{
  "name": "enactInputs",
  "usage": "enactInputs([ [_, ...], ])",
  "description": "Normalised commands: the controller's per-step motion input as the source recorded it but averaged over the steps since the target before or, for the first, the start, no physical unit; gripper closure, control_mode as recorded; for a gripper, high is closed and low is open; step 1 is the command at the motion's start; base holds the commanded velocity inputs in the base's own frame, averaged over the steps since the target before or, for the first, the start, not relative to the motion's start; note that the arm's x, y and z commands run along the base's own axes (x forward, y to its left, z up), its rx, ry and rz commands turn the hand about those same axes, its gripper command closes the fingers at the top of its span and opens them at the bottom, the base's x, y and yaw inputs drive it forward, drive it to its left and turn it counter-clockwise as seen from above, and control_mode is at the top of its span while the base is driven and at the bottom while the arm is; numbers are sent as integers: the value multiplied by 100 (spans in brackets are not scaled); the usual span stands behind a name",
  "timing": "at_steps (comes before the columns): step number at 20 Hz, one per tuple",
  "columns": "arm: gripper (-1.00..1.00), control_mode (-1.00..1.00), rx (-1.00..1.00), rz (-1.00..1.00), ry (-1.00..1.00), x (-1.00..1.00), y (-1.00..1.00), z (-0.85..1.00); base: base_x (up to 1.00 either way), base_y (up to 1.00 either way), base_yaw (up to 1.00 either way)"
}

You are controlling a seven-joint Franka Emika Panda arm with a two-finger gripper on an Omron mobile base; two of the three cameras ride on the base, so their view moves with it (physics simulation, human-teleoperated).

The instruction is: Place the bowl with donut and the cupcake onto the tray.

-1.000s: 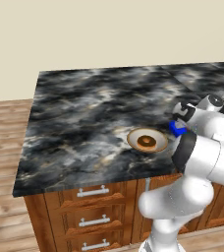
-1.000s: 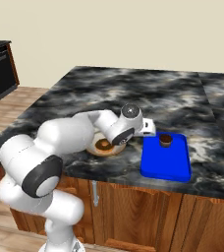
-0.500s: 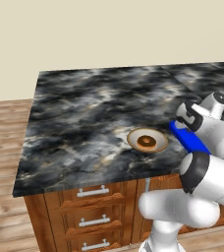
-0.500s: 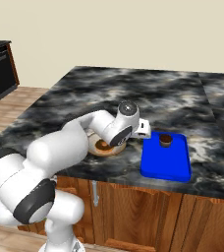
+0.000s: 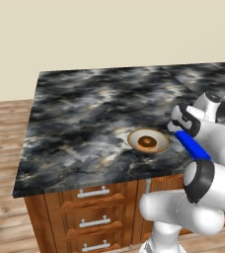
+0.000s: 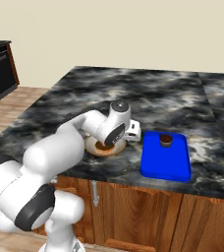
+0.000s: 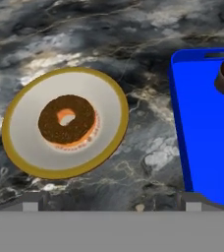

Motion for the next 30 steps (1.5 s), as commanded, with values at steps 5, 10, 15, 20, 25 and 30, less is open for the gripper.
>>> enactInputs([
  [5, -100, -100, 0, 0, 11, 0, 25, -49, 0, 0, 0],
  [10, -100, -100, 0, 0, 9, 0, 7, -46, 0, 0, 0],
  [15, -100, -100, 9, 0, 2, 0, 0, -17, 0, 0, 0],
  [20, -100, -100, 23, 0, 0, 0, 0, 0, 0, 0, 0],
  [25, -100, -100, 11, 0, 6, 5, 0, -20, 0, 0, 0],
  [30, -100, -100, 7, 0, 7, 26, 0, -12, 0, 0, 0],
])
